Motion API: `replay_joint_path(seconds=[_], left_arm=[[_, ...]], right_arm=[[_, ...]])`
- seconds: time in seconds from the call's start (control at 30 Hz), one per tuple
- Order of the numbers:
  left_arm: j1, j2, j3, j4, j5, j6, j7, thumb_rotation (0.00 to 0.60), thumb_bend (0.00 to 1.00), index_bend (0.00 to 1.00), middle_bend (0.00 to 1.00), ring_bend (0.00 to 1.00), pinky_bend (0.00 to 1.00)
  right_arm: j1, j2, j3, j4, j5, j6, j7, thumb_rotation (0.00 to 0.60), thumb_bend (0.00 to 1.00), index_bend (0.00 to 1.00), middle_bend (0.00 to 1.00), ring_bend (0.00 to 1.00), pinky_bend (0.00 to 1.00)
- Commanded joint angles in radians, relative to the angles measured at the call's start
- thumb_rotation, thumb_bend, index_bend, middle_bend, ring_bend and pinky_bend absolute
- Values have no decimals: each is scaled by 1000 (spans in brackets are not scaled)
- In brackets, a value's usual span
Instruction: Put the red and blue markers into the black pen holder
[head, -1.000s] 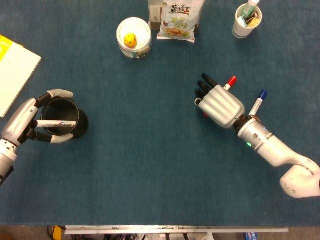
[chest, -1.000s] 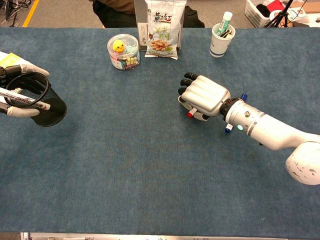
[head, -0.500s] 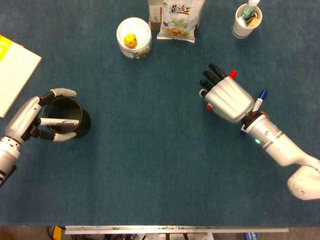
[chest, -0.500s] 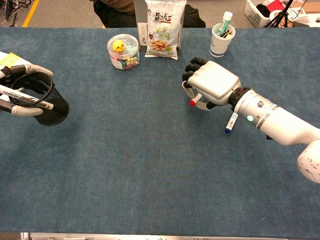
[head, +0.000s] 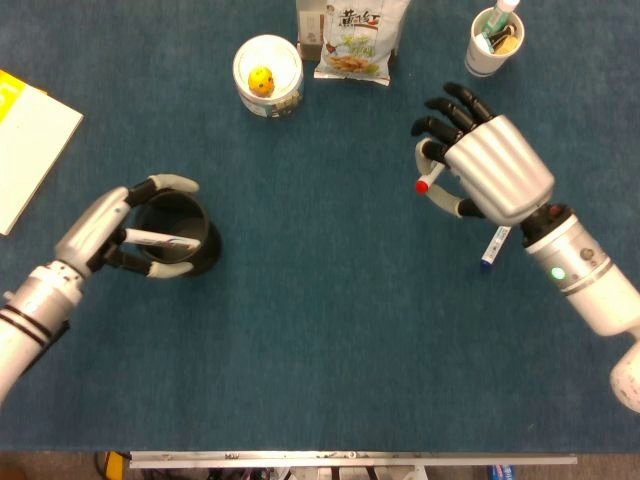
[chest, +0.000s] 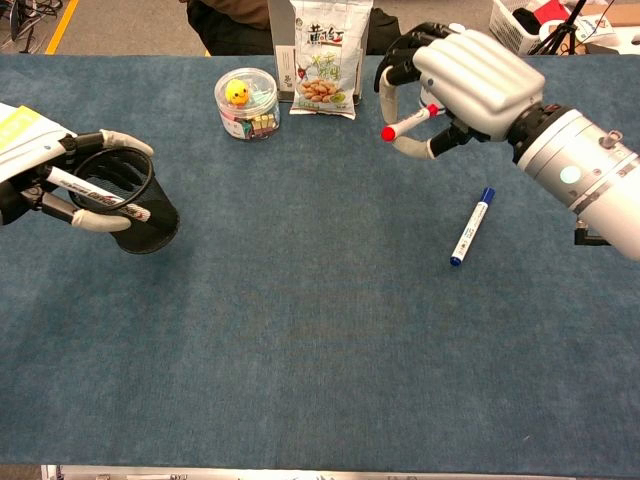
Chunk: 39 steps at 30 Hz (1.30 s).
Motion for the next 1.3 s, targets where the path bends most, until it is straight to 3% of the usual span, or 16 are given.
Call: replay_joint_path(seconds=[0.03, 0.73, 1.3], left_arm=[[-17, -13, -11, -7, -5, -17, 4, 600, 117, 241, 304, 299, 284], [-120, -95, -78, -44, -56, -99, 131, 600, 117, 241, 305, 299, 284], [-165, -177, -116, -2, -131, -156, 164, 600, 117, 243, 305, 299, 284]], right_arm=[[3, 36, 27, -59, 26, -3, 43, 600, 370, 637, 365, 174, 118], [85, 44, 148, -268, 145, -55, 232, 600, 369, 649, 368, 182, 118], [136, -33, 198, -322, 208, -53, 362, 600, 370, 660, 372, 191, 118]])
